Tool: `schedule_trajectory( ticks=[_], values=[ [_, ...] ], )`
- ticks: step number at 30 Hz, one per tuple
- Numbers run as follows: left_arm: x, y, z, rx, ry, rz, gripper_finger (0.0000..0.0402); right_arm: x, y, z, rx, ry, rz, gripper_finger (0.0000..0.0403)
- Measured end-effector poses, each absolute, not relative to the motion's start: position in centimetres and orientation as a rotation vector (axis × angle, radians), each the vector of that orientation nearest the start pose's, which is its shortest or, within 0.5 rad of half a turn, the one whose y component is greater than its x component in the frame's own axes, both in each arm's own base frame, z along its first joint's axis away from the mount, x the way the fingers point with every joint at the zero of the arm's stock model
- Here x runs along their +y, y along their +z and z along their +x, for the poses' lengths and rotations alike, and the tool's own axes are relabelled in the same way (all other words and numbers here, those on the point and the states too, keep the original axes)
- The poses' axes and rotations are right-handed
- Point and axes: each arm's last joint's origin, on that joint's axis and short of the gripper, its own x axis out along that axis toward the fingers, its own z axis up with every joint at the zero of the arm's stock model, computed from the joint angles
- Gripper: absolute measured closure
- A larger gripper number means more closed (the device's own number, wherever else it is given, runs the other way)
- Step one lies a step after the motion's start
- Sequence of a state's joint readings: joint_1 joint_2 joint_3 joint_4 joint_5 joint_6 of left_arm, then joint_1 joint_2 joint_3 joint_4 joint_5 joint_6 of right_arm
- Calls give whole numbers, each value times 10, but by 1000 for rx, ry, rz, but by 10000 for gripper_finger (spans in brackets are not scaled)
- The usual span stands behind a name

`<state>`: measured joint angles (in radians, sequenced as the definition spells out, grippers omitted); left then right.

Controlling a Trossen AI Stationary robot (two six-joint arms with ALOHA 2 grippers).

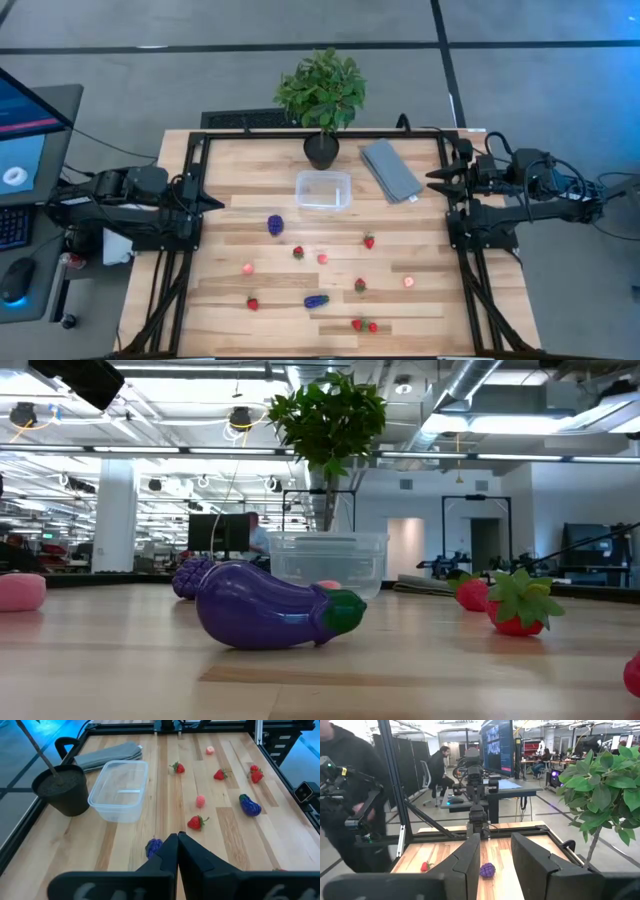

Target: Pick and placing Produce into tupperware

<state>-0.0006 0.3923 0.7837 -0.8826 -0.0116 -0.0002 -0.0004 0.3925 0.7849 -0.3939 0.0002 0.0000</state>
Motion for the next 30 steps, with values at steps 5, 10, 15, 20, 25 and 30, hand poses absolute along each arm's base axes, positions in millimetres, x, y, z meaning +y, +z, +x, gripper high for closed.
schedule_trajectory(
  ticks=[5, 10, 15, 20, 25, 30],
  values=[
    [0, 308, 65, 491, 11, 3, 401, 0, 353, 76, 1, 0, 0, 269],
    [0, 308, 65, 491, 11, 3, 401, 0, 353, 76, 2, 0, 0, 269],
    [1, 308, 65, 491, 19, 35, 401, 0, 353, 76, 1, 0, 0, 269],
    [3, 308, 65, 496, 69, 168, 401, 0, 354, 76, 1, 0, 0, 270],
    [3, 308, 65, 498, 85, 152, 401, 0, 354, 76, 1, -1, 0, 268],
    [3, 308, 65, 500, 81, 175, 401, 0, 353, 76, 1, 0, 0, 270]
  ],
)
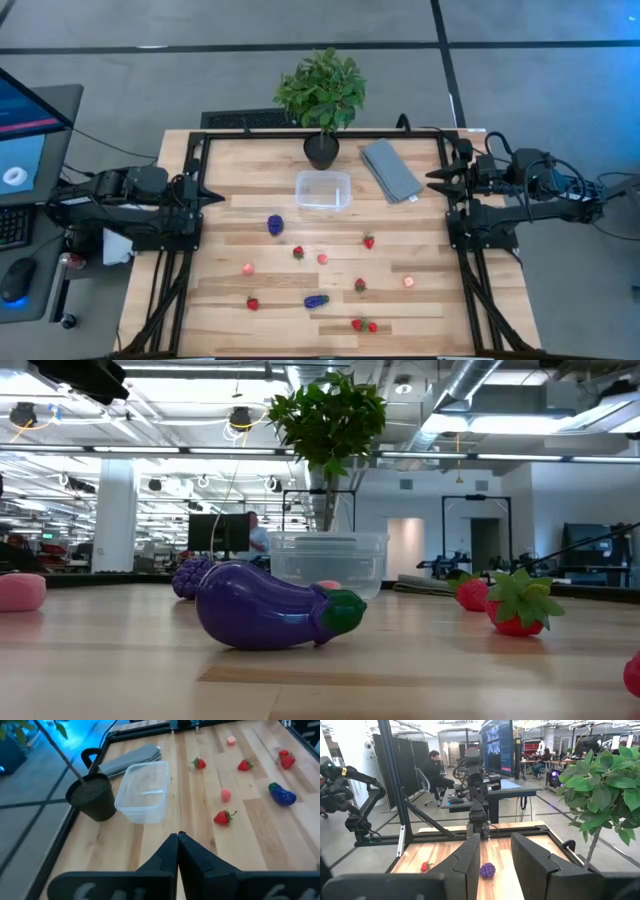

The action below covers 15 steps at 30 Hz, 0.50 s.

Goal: Pick and placing Produce into tupperware
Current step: Put the blackberry into the transparent bin

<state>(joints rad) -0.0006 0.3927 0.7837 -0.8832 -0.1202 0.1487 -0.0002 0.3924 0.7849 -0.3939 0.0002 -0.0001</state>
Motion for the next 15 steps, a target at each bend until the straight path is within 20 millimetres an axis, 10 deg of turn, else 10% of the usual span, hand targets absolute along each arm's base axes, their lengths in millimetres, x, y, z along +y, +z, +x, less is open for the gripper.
schedule_trajectory(
  ticks=[8, 15],
  values=[
    [3, 312, 67, 445, 73, 217, 401, 0, 354, 76, -4, 0, -12, 269],
    [4, 328, 75, 241, 159, -225, 401, 0, 362, 78, -87, 8, 194, 269]
  ],
)
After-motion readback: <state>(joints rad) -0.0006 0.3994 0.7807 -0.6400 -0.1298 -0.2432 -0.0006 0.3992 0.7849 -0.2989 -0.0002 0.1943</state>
